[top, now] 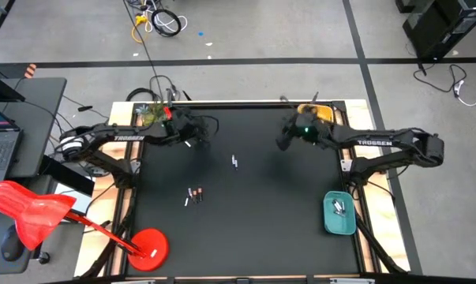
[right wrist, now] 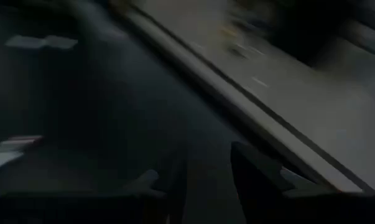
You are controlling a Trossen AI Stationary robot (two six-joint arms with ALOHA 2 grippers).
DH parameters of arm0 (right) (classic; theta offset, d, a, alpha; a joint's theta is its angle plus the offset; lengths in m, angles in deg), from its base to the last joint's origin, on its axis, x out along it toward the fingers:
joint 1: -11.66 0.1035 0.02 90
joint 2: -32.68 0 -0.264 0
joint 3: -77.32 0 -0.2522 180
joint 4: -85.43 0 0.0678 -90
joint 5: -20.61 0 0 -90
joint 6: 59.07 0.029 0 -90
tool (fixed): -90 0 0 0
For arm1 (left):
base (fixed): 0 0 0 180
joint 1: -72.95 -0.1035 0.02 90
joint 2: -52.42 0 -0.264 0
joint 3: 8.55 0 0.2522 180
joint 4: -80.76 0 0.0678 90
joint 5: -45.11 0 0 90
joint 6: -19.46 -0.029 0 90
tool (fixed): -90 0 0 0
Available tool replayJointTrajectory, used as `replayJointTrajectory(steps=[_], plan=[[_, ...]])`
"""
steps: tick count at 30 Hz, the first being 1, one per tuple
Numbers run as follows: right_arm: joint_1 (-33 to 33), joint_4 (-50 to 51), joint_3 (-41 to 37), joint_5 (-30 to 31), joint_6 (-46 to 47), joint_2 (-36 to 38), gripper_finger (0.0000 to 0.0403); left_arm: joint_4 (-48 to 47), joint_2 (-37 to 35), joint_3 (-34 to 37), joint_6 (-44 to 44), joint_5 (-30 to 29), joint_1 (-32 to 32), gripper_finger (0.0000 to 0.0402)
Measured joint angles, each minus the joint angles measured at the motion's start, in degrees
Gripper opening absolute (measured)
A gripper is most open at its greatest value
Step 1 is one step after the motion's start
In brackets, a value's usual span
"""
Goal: Sort batteries
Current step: Put the black battery into the yellow bin
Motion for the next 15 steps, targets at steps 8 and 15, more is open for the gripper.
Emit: replayJointTrajectory(steps=[8, 15], plan=[[11.0, -23.5, -8.5, -7.3, -0.5, -4.6, 0.013, -8.1, 5.6, -6.2, 0.5, 12.3, -8.4, 0.0124], [14.1, -31.9, -11.3, -7.1, -0.3, -8.3, 0.0127, -13.9, 13.6, -14.5, -7.6, 11.9, -12.4, 0.0124]])
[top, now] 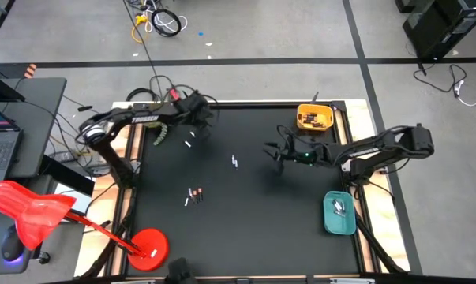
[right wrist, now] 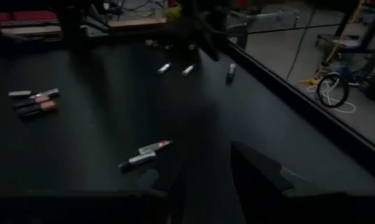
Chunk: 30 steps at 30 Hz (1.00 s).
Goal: Sort batteries
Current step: Put the black battery into the yellow bin
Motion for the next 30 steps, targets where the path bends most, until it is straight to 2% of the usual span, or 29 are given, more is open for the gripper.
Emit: replayJointTrajectory(steps=[6, 14, 24, 30], plan=[[2.2, -4.5, -0.9, 1.4, -0.8, -4.1, 0.0126, -1.9, 4.9, -4.9, -11.3, -3.4, -0.6, 0.0124], [2.7, -12.6, -3.4, 2.9, -2.8, -8.5, 0.0126, -2.4, 5.7, -5.7, -26.1, -4.3, -0.7, 0.0123], [2.3, -15.9, -3.4, 2.7, -3.6, -9.0, 0.0124, -3.8, 8.5, -7.1, -30.9, -4.9, -1.8, 0.012], [2.5, -15.6, -3.4, 2.5, -3.2, -9.0, 0.0121, -13.6, 12.6, -13.3, -34.7, -5.3, -1.8, 0.012]])
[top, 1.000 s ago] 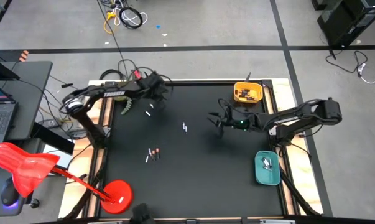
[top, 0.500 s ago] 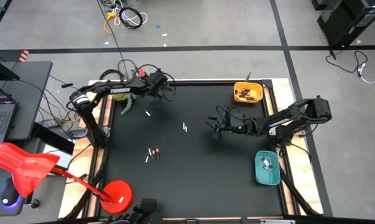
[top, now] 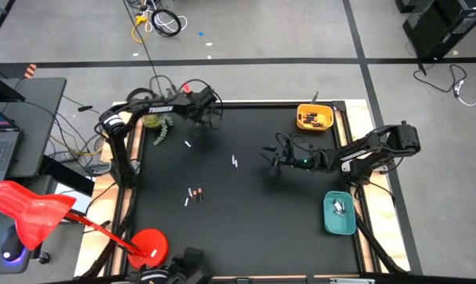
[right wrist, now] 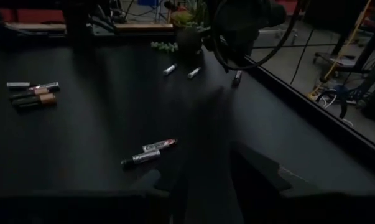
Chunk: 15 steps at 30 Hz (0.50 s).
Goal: Sort batteries
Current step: Put the black battery into the yellow bin
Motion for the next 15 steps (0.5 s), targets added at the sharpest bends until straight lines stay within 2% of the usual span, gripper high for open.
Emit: replayJointTrajectory(steps=[3, 15], plan=[[0.2, 0.1, 0.0, -0.1, -0.2, 0.0, 0.0122, -2.2, 0.8, -1.9, -2.6, -0.9, -0.4, 0.012], [0.2, -0.9, 0.0, -0.9, -0.4, 0.0, 0.0117, 0.4, 3.8, -2.2, -9.8, -0.9, -1.9, 0.0119]])
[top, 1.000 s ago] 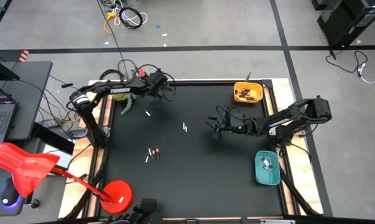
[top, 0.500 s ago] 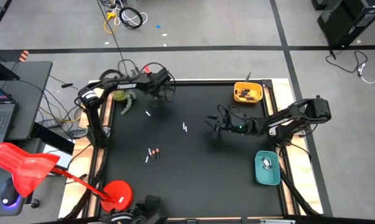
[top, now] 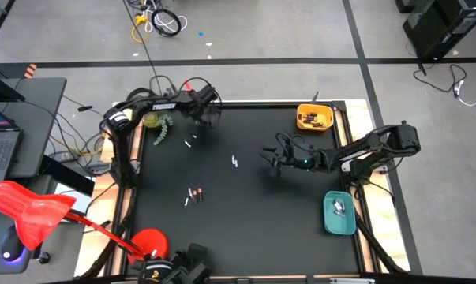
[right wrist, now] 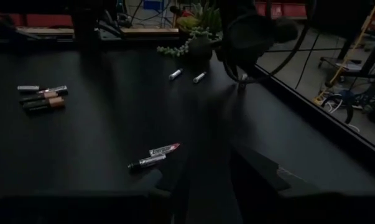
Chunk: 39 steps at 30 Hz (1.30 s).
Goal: Sort batteries
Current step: Put the black battery into the yellow bin
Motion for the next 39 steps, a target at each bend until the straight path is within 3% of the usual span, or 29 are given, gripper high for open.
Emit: replayJointTrajectory(steps=[7, 17, 28, 33, 39], plan=[[0.0, 0.1, 0.0, 0.0, 0.0, 0.0, 0.0114, -1.7, 3.3, -0.3, -0.3, -0.2, 0.1, 0.0111], [-0.1, 0.1, 0.0, 0.0, -0.4, 0.0, 0.0112, -4.6, 3.5, -0.3, 5.6, 3.5, 0.2, 0.0006], [-0.1, 2.9, 0.0, 1.3, 2.4, 0.0, 0.011, -8.9, 1.5, -1.8, 8.4, 6.2, 3.1, 0.0001], [-0.3, 12.1, 2.5, 3.1, 4.2, 0.0, 0.0111, -8.8, -0.6, -4.3, 8.7, 10.3, 5.5, 0.0], [-0.2, 15.1, 3.8, 3.1, 5.4, 0.0, 0.0114, -9.8, -0.7, -5.6, 8.7, 10.2, 7.8, 0.0]])
